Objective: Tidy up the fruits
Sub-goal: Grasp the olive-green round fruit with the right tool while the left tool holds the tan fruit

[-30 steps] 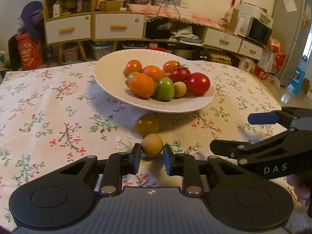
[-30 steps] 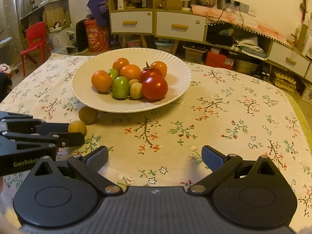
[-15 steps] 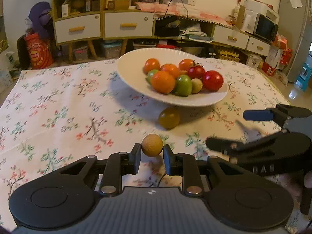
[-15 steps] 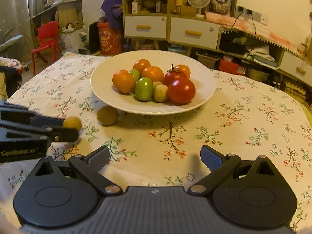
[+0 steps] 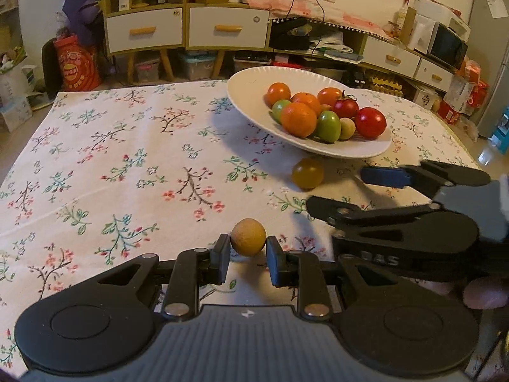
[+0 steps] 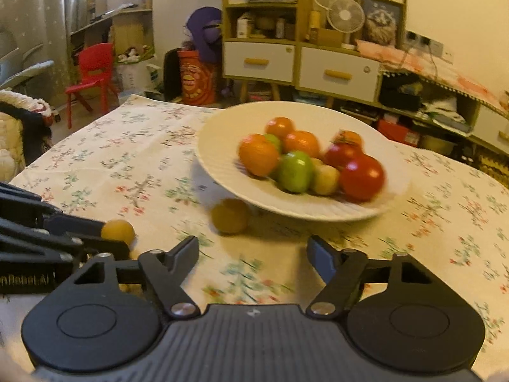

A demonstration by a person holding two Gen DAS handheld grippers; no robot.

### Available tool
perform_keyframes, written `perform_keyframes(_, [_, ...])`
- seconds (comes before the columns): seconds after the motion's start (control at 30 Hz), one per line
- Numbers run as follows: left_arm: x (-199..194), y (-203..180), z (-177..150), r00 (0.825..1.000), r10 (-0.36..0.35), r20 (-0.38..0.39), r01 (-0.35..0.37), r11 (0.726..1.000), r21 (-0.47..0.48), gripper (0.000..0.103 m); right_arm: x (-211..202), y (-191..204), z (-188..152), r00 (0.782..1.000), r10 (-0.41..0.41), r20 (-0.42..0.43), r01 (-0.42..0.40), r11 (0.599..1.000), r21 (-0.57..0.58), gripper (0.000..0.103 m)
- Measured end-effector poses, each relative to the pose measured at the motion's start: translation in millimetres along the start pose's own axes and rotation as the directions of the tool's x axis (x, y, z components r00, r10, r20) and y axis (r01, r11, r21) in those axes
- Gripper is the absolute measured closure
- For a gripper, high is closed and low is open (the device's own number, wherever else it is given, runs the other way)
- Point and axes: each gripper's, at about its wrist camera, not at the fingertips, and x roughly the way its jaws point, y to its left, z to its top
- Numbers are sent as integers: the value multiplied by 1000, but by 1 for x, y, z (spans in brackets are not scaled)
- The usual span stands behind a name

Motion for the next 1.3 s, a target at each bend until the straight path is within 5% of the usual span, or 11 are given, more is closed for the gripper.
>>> perform_keyframes(0.87, [-4,4,-6,1000,-19,-24,19,1000,-9,81,16,15,4,998,-47,34,46,999,21,73])
perform_keyframes(1.3, [-4,2,-5,1000,-22,-20,22,1000,1,81,9,12,1,999,-38,29,36,999,38,75])
